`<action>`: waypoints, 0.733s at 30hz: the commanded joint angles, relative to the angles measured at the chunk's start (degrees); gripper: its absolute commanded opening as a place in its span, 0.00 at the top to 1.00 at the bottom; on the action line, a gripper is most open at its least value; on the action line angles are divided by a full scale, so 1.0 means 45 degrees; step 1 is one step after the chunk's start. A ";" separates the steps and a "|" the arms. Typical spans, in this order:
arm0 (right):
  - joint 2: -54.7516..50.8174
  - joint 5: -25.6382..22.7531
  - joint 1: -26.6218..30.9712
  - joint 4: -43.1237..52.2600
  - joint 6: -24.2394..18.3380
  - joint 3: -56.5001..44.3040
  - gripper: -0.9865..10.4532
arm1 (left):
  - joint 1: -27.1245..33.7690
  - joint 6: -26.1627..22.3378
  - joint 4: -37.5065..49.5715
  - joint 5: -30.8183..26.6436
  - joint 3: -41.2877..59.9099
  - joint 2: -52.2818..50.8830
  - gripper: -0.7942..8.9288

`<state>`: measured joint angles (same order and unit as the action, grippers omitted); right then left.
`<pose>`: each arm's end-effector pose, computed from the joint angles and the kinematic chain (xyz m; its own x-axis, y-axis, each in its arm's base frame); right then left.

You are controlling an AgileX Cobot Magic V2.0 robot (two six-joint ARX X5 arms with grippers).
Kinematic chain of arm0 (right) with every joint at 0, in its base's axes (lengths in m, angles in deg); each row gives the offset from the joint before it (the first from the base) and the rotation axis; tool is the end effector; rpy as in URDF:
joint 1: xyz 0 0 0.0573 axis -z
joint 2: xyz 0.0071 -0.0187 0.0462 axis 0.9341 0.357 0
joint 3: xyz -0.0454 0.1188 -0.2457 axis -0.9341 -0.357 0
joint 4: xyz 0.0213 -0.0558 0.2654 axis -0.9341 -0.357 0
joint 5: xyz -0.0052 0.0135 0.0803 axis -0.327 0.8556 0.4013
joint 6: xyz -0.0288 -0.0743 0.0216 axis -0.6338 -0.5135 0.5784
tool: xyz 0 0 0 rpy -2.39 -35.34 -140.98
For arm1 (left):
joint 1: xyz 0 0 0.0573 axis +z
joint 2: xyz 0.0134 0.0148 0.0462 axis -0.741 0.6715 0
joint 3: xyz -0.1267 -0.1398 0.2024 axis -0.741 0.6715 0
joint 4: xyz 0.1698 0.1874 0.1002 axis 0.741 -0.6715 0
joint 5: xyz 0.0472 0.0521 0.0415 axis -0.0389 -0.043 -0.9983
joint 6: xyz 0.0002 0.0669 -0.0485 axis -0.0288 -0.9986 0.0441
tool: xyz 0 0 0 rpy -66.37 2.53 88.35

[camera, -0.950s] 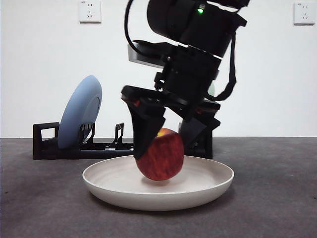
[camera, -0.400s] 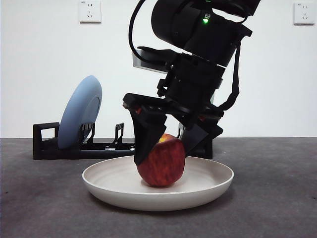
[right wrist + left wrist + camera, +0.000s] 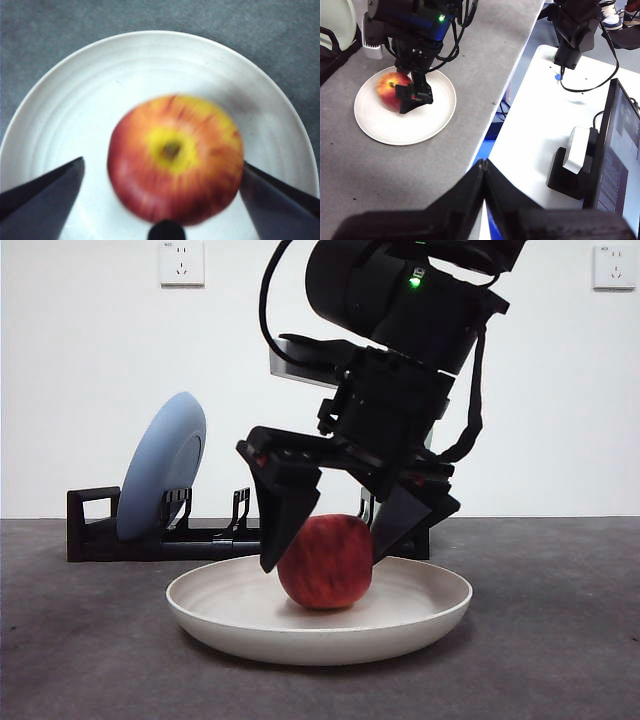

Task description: Take the yellow plate from the plate rack,put the plate on the table,take the apple from the table,put the apple in the plate

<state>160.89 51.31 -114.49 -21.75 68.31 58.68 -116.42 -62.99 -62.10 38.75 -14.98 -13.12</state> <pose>0.2662 0.2707 0.1474 0.3701 0.3872 -0.8445 -0.6563 0.7523 0.0573 0.0293 -0.0689 0.3824 0.3182 -0.7290 -0.6060 0.8962 0.4398 -0.0585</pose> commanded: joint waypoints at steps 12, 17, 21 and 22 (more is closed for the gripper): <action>-0.4104 -0.0534 -0.0068 -0.4299 0.0175 0.1151 0.45 | -0.0029 -0.0160 0.0044 0.0063 -0.0034 0.0000 0.93; -0.5979 0.0340 -0.0087 -0.7606 0.0544 0.2249 0.54 | -0.0029 -0.0165 0.0044 0.0063 -0.0034 0.0000 0.93; -0.7232 0.0568 -0.0087 -0.9928 0.0801 0.3002 0.65 | -0.0029 -0.0189 0.0044 0.0063 -0.0034 0.0005 0.93; -0.7475 0.0554 -0.0083 -1.0268 0.0801 0.3118 0.67 | -0.0029 -0.0194 0.0044 0.0063 -0.0034 0.0005 0.93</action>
<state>127.69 53.76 -114.82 -66.80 71.06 72.43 -116.42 -63.01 -62.12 38.75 -14.98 -13.12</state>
